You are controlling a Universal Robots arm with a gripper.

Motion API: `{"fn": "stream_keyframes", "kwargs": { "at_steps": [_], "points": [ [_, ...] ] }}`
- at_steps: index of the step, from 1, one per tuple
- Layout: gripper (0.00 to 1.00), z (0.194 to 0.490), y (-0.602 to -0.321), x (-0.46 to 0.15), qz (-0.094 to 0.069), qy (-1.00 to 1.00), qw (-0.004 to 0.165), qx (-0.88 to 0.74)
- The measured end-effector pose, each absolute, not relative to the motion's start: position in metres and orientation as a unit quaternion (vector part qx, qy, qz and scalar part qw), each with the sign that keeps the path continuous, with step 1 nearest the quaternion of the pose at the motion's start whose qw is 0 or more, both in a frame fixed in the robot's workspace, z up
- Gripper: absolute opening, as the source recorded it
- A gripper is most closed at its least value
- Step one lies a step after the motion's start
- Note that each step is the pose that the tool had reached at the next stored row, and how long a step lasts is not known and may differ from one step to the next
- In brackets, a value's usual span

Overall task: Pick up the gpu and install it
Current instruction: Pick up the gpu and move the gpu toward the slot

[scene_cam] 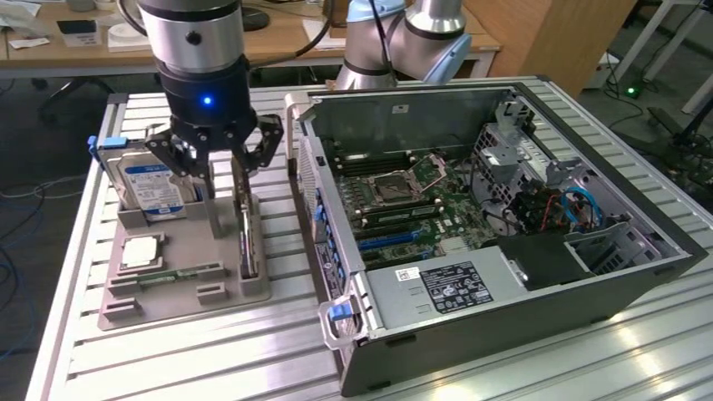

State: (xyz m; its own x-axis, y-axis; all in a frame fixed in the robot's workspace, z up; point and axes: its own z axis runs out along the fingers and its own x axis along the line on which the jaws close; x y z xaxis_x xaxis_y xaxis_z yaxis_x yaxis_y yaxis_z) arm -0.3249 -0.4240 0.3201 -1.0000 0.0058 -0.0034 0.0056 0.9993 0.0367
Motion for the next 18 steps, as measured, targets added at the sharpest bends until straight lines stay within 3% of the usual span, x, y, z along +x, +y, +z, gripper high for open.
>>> {"fn": "stream_keyframes", "kwargs": {
  "at_steps": [18],
  "points": [
    [0.47, 0.293, -0.423, -0.318, 0.018, 1.000, -0.003, 0.003]
  ]
}}
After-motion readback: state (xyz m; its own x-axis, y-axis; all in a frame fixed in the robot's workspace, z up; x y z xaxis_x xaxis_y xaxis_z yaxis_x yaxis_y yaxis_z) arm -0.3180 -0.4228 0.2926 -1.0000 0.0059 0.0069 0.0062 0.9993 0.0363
